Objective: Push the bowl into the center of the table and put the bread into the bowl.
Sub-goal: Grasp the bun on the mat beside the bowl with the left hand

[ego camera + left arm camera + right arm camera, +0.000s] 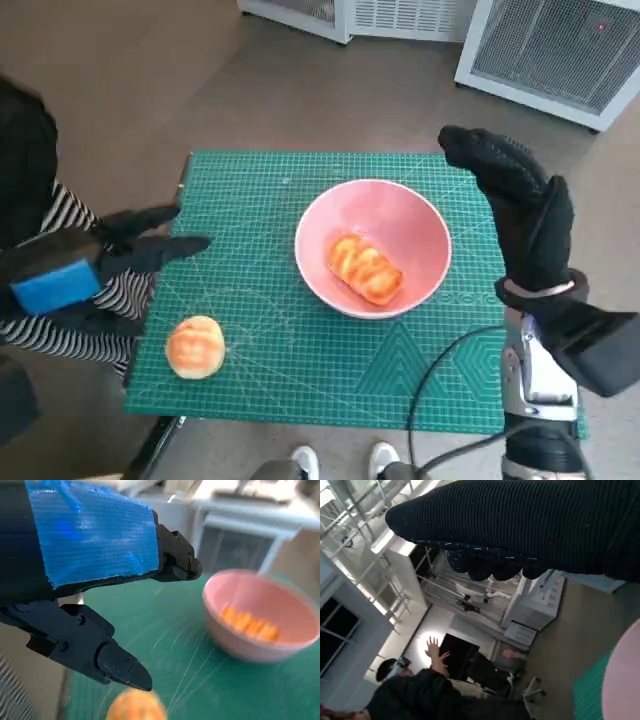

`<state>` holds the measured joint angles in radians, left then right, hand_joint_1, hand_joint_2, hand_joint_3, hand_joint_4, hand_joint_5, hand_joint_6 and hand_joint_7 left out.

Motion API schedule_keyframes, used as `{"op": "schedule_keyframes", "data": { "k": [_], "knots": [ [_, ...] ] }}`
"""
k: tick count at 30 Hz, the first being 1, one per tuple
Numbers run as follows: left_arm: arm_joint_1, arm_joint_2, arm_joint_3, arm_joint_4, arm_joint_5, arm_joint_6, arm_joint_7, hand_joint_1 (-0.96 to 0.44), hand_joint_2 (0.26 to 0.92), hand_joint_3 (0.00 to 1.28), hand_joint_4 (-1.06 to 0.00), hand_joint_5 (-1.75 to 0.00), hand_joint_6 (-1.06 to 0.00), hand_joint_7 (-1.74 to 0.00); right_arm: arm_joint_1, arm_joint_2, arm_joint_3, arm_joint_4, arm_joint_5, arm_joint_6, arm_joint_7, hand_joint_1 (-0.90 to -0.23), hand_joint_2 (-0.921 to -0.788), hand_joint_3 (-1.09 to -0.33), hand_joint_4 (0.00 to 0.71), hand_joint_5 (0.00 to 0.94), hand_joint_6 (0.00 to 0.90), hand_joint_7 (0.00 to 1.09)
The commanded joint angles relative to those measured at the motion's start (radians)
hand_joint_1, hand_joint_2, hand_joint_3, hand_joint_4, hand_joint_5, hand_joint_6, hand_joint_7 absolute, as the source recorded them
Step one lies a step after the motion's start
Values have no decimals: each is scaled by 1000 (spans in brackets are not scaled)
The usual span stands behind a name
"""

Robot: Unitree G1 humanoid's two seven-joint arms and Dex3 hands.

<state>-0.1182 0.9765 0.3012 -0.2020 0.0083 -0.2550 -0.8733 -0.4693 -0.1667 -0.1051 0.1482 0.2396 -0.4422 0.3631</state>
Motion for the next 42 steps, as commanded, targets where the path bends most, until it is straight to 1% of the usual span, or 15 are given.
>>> {"op": "schedule_keyframes", "data": {
  "k": [1,8,13,19,23,27,30,36,38,41,42],
  "knots": [
    [70,27,7,-62,26,63,-8,-360,762,0,-120,-7,-337,-55,-13,-6,3,26,12,6,23,-710,-921,-669,107,0,8,498],
    [125,26,-44,-88,70,137,-12,-345,753,0,-115,-3,-325,-52,-20,-6,2,30,12,9,33,-710,-921,-675,104,0,1,503],
    [140,24,-96,-79,110,174,-12,-338,749,0,-112,-1,-319,-52,-18,-8,0,28,15,10,40,-710,-921,-675,103,0,-1,505],
    [126,23,-189,-32,164,222,-23,-292,739,0,-114,-1,-310,-51,-21,-13,-5,33,19,12,48,-710,-921,-675,104,0,-1,506],
    [96,10,-245,12,189,240,-22,-264,735,0,-117,-3,-304,-50,-20,-14,-6,32,19,12,48,-710,-921,-674,104,0,-1,507],
    [80,-19,-285,74,216,209,17,-223,733,0,-136,-11,-307,-53,-17,-13,-4,33,20,13,46,-710,-921,-674,104,0,-1,507],
    [87,-51,-306,124,248,150,88,-177,732,0,-180,-30,-333,-68,-14,-13,-3,32,20,13,46,-709,-921,-674,104,0,-1,507],
    [87,-96,-346,199,316,56,209,-107,755,14,-311,-82,-433,-126,-11,-16,-5,31,22,14,48,-707,-921,-673,105,1,-1,508],
    [80,-106,-360,220,337,37,239,-73,770,24,-387,-112,-498,-165,-9,-17,-5,29,22,15,47,-707,-921,-673,105,1,-1,508],
    [70,-116,-373,247,355,14,271,-45,783,39,-465,-143,-556,-223,-8,-17,-5,24,22,18,47,-706,-921,-673,105,1,-1,508],
    [66,-118,-375,256,359,5,281,-32,776,69,-504,-155,-555,-304,-8,-18,-5,23,22,18,47,-706,-921,-673,105,1,-1,508]
  ]
}}
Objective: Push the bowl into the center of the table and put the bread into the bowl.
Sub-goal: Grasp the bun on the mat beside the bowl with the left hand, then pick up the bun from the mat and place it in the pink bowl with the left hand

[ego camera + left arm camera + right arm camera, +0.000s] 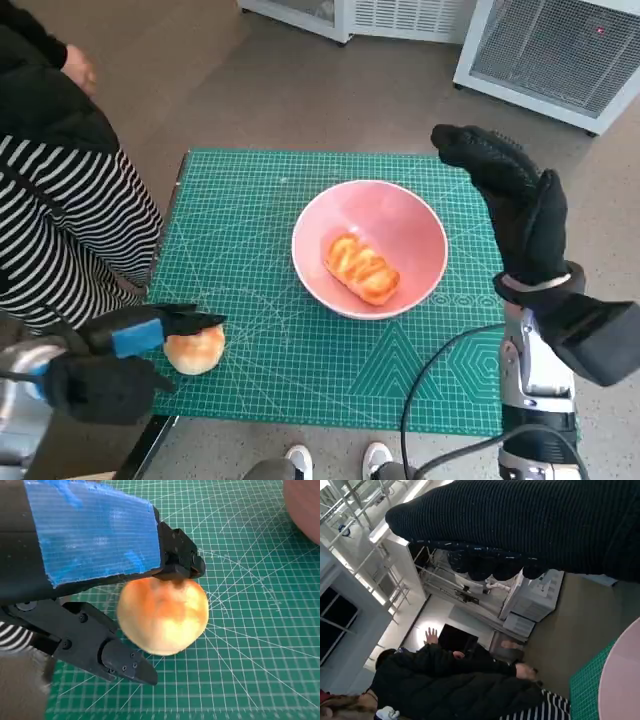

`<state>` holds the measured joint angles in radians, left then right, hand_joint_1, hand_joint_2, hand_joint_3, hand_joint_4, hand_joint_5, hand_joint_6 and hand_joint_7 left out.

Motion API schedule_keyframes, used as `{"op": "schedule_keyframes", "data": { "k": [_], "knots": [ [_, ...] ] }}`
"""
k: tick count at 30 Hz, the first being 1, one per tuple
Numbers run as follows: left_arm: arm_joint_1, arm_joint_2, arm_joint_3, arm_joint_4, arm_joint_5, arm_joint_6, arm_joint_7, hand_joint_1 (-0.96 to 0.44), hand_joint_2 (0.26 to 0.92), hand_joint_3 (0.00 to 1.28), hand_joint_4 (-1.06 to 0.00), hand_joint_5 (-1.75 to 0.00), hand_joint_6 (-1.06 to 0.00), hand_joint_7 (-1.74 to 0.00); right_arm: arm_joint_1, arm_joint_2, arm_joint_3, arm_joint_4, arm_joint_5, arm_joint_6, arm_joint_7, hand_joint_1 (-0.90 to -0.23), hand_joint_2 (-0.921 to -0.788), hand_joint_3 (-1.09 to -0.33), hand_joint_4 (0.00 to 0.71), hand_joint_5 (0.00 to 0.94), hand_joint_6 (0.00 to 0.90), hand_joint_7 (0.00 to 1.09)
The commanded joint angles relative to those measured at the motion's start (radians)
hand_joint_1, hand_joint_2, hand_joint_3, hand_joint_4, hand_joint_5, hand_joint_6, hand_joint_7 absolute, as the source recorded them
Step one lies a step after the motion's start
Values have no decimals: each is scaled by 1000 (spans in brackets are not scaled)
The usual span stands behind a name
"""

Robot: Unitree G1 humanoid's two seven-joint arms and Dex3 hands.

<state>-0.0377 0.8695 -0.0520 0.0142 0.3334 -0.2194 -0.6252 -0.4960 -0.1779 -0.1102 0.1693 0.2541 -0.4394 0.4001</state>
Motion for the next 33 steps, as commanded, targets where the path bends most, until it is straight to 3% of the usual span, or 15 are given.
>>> {"op": "schedule_keyframes", "data": {
  "k": [1,2,4,5,6,7,10,19,33],
  "knots": [
    [-17,-12,-24,46,37,-38,40,-16,754,137,-547,-196,-551,-417,19,-7,0,1,8,16,10,-706,-921,-673,105,1,-1,508],
    [-20,-14,-23,50,40,-48,51,-10,731,191,-556,-222,-546,-465,19,-8,0,0,8,17,10,-706,-921,-673,105,1,-1,508],
    [-24,-16,-21,56,42,-67,72,14,631,425,-574,-439,-555,-640,20,-8,0,-1,9,18,10,-705,-921,-672,105,1,-1,508],
    [-26,-17,-20,59,42,-76,81,-61,677,391,-578,-522,-565,-775,20,-8,0,-1,9,19,10,-703,-921,-672,105,1,-1,508],
    [-28,-18,-19,66,41,-93,94,-168,765,306,-577,-656,-572,-973,21,-8,0,-2,9,20,10,-702,-921,-672,105,1,-1,507],
    [-30,-19,-18,71,40,-106,104,-107,821,234,-591,-871,-585,-1047,22,-9,0,-3,10,21,10,-700,-921,-672,105,1,-1,506],
    [-43,-23,-16,93,37,-155,139,-34,873,150,-643,-1130,-626,-1072,23,-7,1,-5,10,22,9,-699,-921,-672,105,1,-1,503],
    [-73,-31,-12,135,22,-243,180,0,877,127,-685,-1267,-693,-1006,31,-3,6,-8,7,21,2,-698,-921,-673,104,0,-1,496],
    [-159,-26,47,48,-143,-254,118,2,876,133,-675,-1294,-699,-989,40,-16,-5,-14,7,21,-1,-689,-921,-676,108,2,-1,484]
  ]
}}
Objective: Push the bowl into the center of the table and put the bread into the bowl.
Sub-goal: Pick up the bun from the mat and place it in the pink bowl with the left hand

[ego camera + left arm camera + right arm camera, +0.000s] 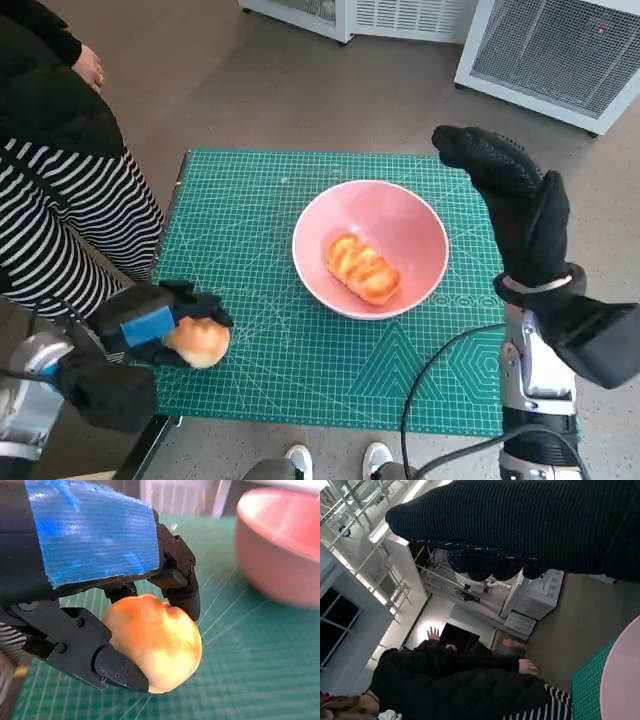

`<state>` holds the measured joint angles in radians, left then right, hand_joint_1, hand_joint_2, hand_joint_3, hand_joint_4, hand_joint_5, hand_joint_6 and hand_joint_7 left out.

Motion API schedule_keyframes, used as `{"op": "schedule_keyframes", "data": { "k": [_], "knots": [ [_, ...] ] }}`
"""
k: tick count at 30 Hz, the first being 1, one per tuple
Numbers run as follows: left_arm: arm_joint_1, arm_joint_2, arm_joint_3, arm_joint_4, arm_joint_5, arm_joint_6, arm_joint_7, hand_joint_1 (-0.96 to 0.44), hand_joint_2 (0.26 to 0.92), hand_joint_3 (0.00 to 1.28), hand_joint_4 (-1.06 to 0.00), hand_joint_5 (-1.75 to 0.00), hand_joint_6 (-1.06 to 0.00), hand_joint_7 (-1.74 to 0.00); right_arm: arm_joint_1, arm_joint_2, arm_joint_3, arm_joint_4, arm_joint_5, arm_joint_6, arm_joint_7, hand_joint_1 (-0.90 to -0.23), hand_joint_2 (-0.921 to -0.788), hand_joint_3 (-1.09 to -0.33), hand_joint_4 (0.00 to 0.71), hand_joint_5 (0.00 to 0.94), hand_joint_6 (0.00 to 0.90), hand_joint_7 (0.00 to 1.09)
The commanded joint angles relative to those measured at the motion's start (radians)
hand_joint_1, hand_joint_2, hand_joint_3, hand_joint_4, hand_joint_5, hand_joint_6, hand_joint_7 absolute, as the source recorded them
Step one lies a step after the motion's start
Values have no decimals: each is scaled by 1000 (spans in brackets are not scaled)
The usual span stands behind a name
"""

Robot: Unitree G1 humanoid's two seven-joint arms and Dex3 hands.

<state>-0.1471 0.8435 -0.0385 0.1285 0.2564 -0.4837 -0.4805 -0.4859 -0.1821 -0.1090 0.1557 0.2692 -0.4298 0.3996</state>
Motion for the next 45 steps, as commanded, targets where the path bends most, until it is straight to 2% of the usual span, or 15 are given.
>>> {"op": "schedule_keyframes", "data": {
  "k": [1,13,14,16,22,31,38,45],
  "knots": [
    [-55,-1,37,-76,-75,15,-32,2,876,133,-673,-1295,-701,-989,30,-12,-6,-1,-9,12,-1,-686,-921,-679,108,2,-1,483],
    [-79,-11,52,-117,-100,46,-54,2,876,135,-667,-1298,-701,-992,32,-14,-6,-6,-10,13,-4,-682,-921,-685,109,2,-1,481],
    [-188,-56,43,-162,-122,77,-37,2,876,135,-667,-1297,-701,-993,35,-14,-9,-9,-12,13,-9,-682,-921,-685,109,2,-1,481],
    [-337,-126,25,-216,-135,117,-11,3,867,135,-689,-1243,-709,-1017,40,-15,-11,-11,-15,12,-15,-681,-921,-685,110,2,0,481],
    [-513,-274,-50,-188,-66,127,26,3,853,132,-714,-1163,-740,-1039,48,-15,-14,-14,-13,13,-20,-681,-921,-681,117,5,1,482],
    [-709,-424,-162,40,3,90,38,3,845,107,-778,-1087,-768,-1008,70,-15,-17,-32,-20,14,-34,-676,-921,-674,131,10,3,482],
    [-818,-481,-232,256,54,86,26,2,908,42,-742,-1145,-684,-1073,87,-18,-19,-47,-28,13,-51,-676,-921,-671,136,11,6,480],
    [-896,-527,-292,440,122,47,54,1,919,36,-734,-1133,-657,-1120,105,-20,-27,-59,-39,9,-66,-677,-921,-671,136,9,8,476]
  ]
}}
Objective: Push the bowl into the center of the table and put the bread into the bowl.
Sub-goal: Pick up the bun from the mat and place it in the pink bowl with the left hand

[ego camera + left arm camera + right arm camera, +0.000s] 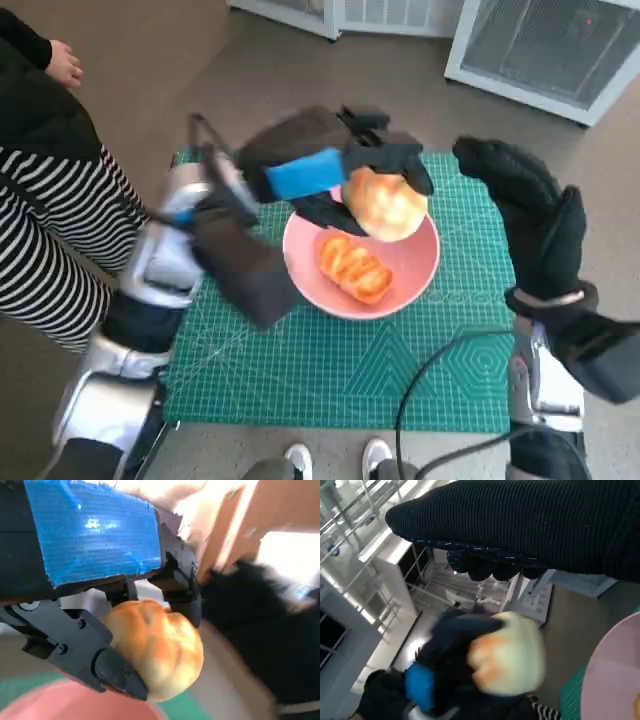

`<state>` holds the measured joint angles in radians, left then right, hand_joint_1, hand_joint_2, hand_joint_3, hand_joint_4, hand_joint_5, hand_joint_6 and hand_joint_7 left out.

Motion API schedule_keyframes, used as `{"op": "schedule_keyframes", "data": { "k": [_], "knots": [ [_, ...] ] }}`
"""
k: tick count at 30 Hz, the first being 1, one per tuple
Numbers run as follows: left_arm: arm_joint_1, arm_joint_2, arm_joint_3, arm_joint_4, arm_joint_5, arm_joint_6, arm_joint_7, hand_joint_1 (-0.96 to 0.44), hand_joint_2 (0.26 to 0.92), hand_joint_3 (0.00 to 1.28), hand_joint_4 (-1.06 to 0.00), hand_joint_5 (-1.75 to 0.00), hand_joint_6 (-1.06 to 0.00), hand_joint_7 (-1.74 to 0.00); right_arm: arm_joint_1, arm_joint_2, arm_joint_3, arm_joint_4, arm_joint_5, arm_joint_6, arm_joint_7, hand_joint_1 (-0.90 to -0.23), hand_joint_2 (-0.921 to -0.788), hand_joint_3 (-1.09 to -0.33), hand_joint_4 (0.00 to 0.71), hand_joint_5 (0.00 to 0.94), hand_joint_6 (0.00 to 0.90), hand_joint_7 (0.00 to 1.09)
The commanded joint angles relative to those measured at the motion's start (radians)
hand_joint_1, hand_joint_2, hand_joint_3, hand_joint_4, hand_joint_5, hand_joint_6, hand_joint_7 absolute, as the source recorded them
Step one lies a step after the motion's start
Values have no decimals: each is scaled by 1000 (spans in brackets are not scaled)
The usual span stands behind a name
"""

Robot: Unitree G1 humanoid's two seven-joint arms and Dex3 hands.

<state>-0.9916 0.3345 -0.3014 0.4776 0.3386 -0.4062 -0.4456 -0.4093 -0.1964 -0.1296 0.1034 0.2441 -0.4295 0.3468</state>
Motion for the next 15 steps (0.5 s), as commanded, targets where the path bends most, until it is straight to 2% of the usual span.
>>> {"op": "schedule_keyframes", "data": {
  "k": [1,8,10,11,12,13,14,15],
  "knots": [
    [-58,-23,-34,110,47,-36,23,1,920,39,-730,-1135,-652,-1127,30,-6,-7,-8,-15,9,-14,-677,-921,-672,136,8,9,476],
    [-83,-65,-60,212,74,-10,10,1,920,71,-701,-1160,-605,-1183,34,-2,-14,-15,-24,10,-30,-681,-921,-674,130,4,8,471],
    [-82,-70,-69,226,83,4,3,1,921,109,-644,-1196,-574,-1235,35,-1,-13,-18,-26,11,-34,-681,-921,-675,129,3,8,470],
    [-82,-73,-72,232,86,10,1,0,921,156,-569,-1254,-540,-1287,35,-1,-13,-20,-26,12,-36,-683,-921,-675,128,3,8,470],
    [-79,-74,-77,236,91,17,-3,0,921,176,-540,-1277,-525,-1308,35,0,-13,-22,-27,13,-38,-683,-921,-676,128,3,7,470],
    [-78,-76,-79,238,95,22,-5,-125,921,198,-469,-1063,-511,-1350,36,0,-12,-24,-28,13,-40,-684,-921,-676,128,2,8,470],
    [-74,-76,-81,236,97,28,-10,-206,921,212,-458,-859,-503,-1377,35,-1,-12,-25,-28,14,-42,-684,-921,-676,128,2,8,470],
    [-72,-77,-83,236,98,33,-14,-187,901,202,-439,-755,-464,-1253,35,-1,-12,-26,-28,15,-43,-684,-921,-676,128,2,9,470]
  ]
}}
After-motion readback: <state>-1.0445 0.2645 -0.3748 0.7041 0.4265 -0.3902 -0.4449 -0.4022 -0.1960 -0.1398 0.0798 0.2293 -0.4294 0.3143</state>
